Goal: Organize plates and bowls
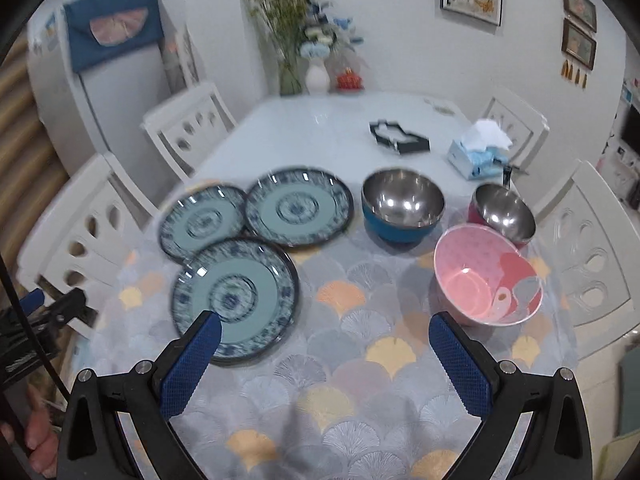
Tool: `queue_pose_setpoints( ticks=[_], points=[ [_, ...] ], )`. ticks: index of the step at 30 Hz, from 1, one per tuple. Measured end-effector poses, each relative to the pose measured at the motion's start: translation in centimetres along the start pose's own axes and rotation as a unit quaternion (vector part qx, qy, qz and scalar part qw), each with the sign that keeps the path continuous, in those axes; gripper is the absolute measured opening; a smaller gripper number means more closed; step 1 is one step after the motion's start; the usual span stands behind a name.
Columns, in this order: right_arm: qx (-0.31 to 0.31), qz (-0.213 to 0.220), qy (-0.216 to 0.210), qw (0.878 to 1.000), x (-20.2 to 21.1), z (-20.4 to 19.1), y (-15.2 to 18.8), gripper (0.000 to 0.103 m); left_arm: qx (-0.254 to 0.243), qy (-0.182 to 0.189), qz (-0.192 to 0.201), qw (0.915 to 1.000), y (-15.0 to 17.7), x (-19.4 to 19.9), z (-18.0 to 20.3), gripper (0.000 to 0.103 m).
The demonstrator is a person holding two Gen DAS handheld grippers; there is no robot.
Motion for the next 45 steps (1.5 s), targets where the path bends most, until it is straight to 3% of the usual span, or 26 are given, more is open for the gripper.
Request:
queue_pose_setpoints(
  ticks=[3,7,18,28,32,39,41,45],
  points=[
    [-0.009,-0.022,-0.005,1.000,-2.5,0.0,-0.1,0.103,0.021,0.052,-0.032,0.9979,0.2,-2.6,-0.9,0.102],
    [-0.027,-0.057,-0.009,0.998,-5.5,0.2,0.0,0.103,0.012,0.071,-0.054,0.9959,-0.6,-4.8,-0.6,0.102],
    [-0.039,-0.090,-0.024,0.995,-9.6,-1.2,-2.1,0.103,-0.021,0.079,-0.083,0.9931,-3.3,-9.4,0.1,0.100],
    [-0.046,-0.128,-0.018,0.991,-12.4,-1.0,-1.9,0.098,-0.046,0.100,-0.124,0.9861,-2.8,-12.4,1.6,0.087],
    [-0.046,-0.135,-0.025,0.989,-13.2,-1.3,-1.7,0.089,-0.061,0.098,-0.125,0.9855,-2.8,-12.6,2.3,0.086],
    [-0.055,-0.150,-0.036,0.986,-14.3,-1.4,-1.8,0.078,-0.069,0.099,-0.139,0.9829,-3.0,-13.9,2.8,0.072],
    [-0.053,-0.150,-0.037,0.987,-14.5,-1.5,-1.9,0.071,-0.071,0.100,-0.142,0.9822,-3.0,-14.2,2.9,0.072],
    [-0.052,-0.158,-0.047,0.985,-15.5,-1.6,-1.8,0.059,-0.078,0.103,-0.151,0.9800,-2.8,-14.9,3.1,0.056]
  ],
)
Point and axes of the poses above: each gripper's, at about its wrist camera, not at the fingertips, and x roughly against the way its jaws point, z to its right, y to its underside, the point moved 8 cm from there along -x, roughly the way its jaws point, and after that the axes turned 13 degrees about -z, right-handed, at the moved point
